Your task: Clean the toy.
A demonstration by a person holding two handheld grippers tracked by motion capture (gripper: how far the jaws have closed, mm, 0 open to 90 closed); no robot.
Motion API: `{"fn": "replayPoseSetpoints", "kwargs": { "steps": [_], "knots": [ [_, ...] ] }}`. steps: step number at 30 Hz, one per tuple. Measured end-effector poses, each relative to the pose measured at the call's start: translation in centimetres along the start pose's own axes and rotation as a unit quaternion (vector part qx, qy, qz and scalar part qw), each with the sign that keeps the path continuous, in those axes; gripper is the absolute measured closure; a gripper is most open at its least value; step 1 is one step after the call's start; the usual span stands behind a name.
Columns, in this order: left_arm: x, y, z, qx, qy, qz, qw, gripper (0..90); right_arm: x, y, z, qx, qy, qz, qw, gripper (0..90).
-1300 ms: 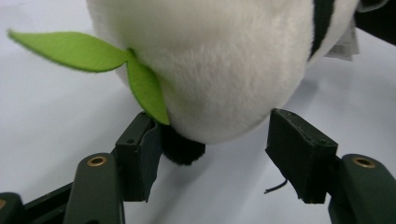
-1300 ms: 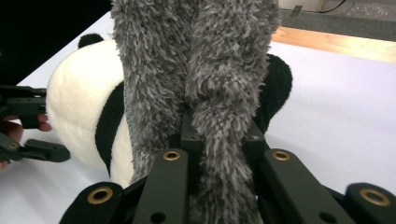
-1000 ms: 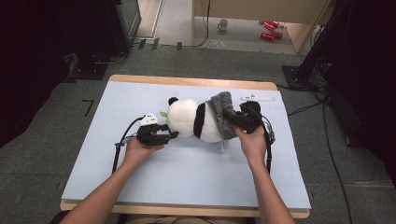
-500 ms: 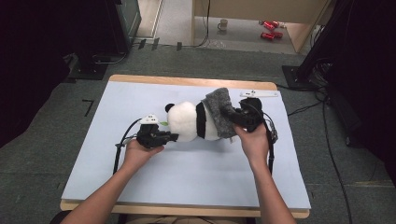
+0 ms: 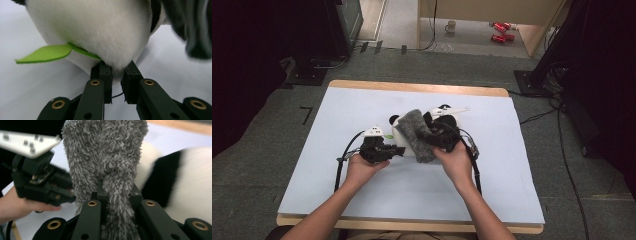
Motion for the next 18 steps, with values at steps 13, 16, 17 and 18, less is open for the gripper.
{"fn": "replayPoseSetpoints", "kwargs": {
  "steps": [13, 16, 17, 18],
  "knots": [
    [0.7, 0.1, 0.1, 0.026, -0.015, 0.004, 0.9995, 82.1, -3.9, 0.5, 1.0, -0.001, 0.009, 0.073, 0.9973, 78.0],
    [1.0, -0.2, -0.1, 0.029, -0.014, 0.005, 0.9995, 82.1, -4.6, -0.3, 0.9, -0.009, 0.018, 0.075, 0.997, 78.0],
    [1.4, -0.6, -0.1, 0.025, -0.006, 0.004, 0.9997, 82.1, -5.3, -1.2, 0.8, -0.018, 0.029, 0.076, 0.9965, 78.0],
    [1.4, -0.6, -0.1, 0.025, -0.006, 0.004, 0.9997, 82.0, -5.3, -1.2, 0.8, -0.018, 0.029, 0.076, 0.9965, 78.0]
  ]
}}
Point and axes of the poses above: each handheld gripper's, and its own axes: y roughly forward along the jaws, z roughly out of its underside, x roughly to its left, the point moved 6 cm from there along y, roughly forward along the jaws, and after that the axes turned 9 degrees about x, right-handed, at the moved point
